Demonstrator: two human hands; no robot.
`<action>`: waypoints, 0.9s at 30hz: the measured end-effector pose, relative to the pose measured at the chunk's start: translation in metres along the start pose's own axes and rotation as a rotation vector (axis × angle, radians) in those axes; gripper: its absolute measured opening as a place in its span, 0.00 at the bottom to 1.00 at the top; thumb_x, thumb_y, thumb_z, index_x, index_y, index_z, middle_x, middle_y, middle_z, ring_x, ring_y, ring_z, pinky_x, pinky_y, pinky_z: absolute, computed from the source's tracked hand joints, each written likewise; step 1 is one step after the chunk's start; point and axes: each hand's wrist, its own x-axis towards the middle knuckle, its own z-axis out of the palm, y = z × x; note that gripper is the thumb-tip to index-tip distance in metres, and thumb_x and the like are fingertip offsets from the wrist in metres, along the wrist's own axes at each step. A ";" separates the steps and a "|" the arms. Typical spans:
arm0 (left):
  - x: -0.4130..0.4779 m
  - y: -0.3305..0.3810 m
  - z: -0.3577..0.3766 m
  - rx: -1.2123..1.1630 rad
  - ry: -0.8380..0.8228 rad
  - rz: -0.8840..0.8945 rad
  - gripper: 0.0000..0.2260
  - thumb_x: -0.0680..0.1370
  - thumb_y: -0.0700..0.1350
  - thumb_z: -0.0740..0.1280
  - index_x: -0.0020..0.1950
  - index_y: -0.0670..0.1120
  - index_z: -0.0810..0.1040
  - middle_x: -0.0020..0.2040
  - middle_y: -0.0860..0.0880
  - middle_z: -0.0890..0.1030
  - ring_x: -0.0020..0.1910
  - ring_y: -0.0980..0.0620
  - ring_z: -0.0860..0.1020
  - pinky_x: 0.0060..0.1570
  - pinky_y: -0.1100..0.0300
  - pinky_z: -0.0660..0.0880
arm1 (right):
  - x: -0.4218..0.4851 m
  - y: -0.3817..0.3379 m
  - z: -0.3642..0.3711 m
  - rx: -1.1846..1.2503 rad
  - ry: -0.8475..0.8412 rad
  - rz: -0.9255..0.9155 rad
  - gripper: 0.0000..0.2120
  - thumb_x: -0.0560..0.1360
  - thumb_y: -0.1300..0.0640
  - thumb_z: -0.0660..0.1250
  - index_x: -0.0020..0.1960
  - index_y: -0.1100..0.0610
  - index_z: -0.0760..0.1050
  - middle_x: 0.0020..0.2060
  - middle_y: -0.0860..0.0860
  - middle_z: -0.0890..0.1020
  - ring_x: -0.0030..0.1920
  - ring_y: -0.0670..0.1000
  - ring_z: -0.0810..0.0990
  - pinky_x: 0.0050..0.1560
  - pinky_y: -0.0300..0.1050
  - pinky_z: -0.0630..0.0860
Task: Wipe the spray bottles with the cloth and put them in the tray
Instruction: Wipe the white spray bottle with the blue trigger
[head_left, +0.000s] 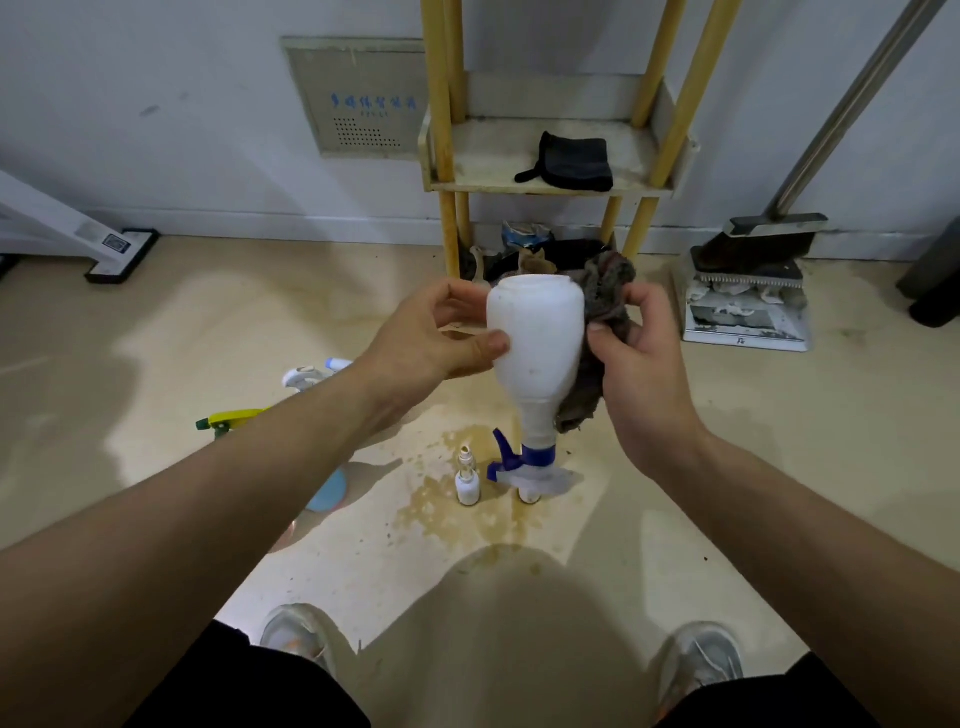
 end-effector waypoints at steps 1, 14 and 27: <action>0.001 -0.001 -0.003 0.034 -0.035 -0.002 0.25 0.68 0.44 0.77 0.64 0.50 0.75 0.60 0.50 0.82 0.56 0.50 0.83 0.51 0.59 0.82 | -0.001 0.000 0.000 0.033 -0.032 0.009 0.10 0.75 0.56 0.63 0.54 0.45 0.71 0.55 0.56 0.82 0.56 0.60 0.80 0.54 0.61 0.79; 0.001 -0.013 0.015 0.099 0.170 -0.005 0.32 0.60 0.50 0.83 0.59 0.48 0.73 0.53 0.53 0.81 0.53 0.54 0.81 0.46 0.57 0.82 | -0.023 -0.007 0.014 -0.260 -0.196 -0.312 0.18 0.78 0.66 0.64 0.49 0.41 0.72 0.45 0.44 0.83 0.47 0.47 0.82 0.44 0.48 0.81; 0.004 -0.003 0.017 0.071 0.213 -0.021 0.38 0.54 0.62 0.78 0.60 0.51 0.73 0.56 0.53 0.80 0.57 0.50 0.81 0.54 0.47 0.82 | -0.016 0.002 0.011 -0.236 -0.156 -0.226 0.14 0.80 0.64 0.63 0.50 0.44 0.69 0.43 0.44 0.83 0.44 0.44 0.81 0.42 0.36 0.74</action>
